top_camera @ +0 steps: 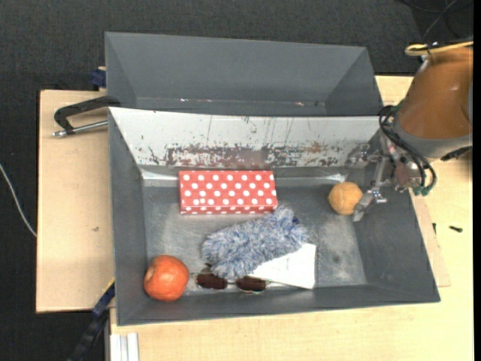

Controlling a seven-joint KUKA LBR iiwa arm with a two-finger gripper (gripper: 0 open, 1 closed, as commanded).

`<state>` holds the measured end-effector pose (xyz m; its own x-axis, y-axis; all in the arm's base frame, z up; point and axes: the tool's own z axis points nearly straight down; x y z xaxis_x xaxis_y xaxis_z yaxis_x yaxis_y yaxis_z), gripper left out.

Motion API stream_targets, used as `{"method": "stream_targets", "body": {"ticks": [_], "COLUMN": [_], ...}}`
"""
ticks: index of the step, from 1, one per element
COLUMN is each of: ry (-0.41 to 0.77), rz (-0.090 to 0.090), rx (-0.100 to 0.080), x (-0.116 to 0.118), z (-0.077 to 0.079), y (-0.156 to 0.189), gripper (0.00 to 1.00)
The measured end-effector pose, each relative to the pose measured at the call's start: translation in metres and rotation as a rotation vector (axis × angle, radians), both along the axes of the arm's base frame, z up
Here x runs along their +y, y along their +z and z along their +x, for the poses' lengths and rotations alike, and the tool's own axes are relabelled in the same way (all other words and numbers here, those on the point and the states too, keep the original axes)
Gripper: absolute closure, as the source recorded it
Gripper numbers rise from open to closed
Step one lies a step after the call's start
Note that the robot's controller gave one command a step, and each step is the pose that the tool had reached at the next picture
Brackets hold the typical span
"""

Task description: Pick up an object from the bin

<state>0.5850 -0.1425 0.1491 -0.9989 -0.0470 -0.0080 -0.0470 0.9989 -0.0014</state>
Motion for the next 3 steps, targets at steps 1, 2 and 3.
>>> {"method": "stream_targets", "body": {"ticks": [1,2,3], "ry": [-0.016,-0.044,-0.052], "rz": [0.003,0.002,0.002], "rx": [0.004,0.002,0.002], "x": [0.004,0.003,0.003], "z": [0.008,0.007,0.006], "y": [-0.064,-0.039,-0.032], "gripper": [1.00,1.00,1.00]}}
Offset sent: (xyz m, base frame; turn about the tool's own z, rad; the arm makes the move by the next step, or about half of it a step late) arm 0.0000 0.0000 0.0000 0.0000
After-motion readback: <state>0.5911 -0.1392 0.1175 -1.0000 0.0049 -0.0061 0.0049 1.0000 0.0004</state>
